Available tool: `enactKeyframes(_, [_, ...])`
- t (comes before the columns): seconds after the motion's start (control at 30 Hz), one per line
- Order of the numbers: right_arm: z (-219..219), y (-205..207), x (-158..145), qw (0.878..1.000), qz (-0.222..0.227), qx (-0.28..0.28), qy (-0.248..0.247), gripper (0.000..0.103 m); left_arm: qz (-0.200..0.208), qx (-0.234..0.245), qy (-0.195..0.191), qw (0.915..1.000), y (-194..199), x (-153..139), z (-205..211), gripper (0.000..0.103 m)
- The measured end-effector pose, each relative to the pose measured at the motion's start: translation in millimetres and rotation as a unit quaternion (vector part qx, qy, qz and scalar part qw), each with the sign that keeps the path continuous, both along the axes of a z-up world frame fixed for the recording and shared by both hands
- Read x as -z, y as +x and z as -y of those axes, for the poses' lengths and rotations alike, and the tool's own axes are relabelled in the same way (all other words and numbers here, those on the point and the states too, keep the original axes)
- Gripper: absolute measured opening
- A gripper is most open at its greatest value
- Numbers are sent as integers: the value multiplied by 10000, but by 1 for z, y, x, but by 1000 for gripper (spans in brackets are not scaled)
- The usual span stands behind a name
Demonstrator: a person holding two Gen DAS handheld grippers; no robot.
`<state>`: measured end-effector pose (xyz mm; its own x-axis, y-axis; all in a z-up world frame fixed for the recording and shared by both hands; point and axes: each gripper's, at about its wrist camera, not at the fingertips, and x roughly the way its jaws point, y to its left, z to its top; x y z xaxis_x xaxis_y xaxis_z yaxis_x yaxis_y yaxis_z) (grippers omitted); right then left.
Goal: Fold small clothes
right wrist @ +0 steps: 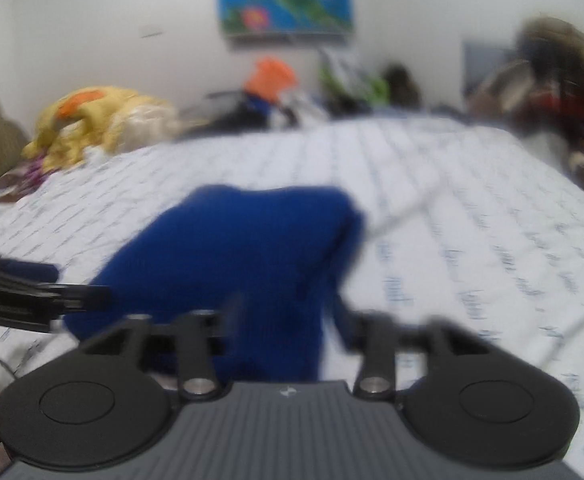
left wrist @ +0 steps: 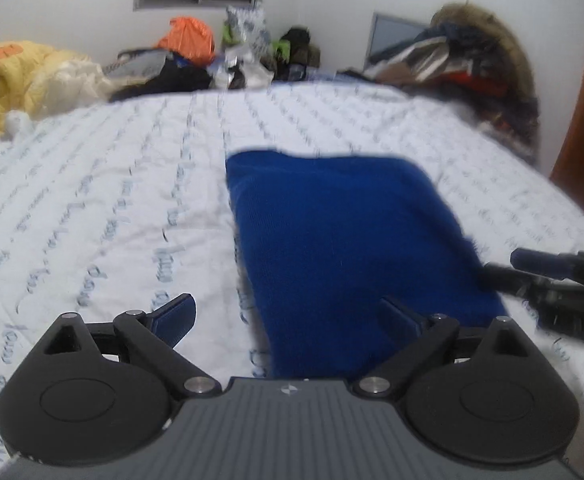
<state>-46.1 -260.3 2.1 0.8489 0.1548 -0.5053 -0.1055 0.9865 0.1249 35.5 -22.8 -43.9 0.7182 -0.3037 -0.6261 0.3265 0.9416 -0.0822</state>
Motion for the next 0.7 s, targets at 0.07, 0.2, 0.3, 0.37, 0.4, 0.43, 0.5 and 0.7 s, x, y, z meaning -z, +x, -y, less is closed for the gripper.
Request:
enactKeyframes(0.07, [-10,3,9,9998,-131,-94,-84,66,-210,-12,118,9997,2,10,7,95])
enactKeyframes(0.2, [-17,10,29,9969,-539,238,-530,66,-338,-59,249,9991,0,22,7,95])
enactKeyframes(0.3, [-11,-1,24,9981,-474,309,-252,66,-246,-151,311,9991,-2,20,5,96])
enactKeyframes(0.37, [-11,-3,22,9979,-457,407,-188,66,-226,-227,346,9989,-4,18,6,97])
enactKeyframes(0.4, [-13,-3,22,9978,-461,452,-179,66,-229,-247,347,9988,-6,18,7,98])
enactKeyframes(0.43, [-14,-4,21,9976,-477,468,-165,67,-234,-264,360,9987,-7,18,7,99])
enactKeyframes(0.5, [-17,-5,21,9975,-535,440,-112,72,-247,-295,418,9984,-10,16,8,102])
enactKeyframes(0.7, [-27,-10,21,9967,-663,472,-75,81,-459,-438,567,9964,-17,20,3,103])
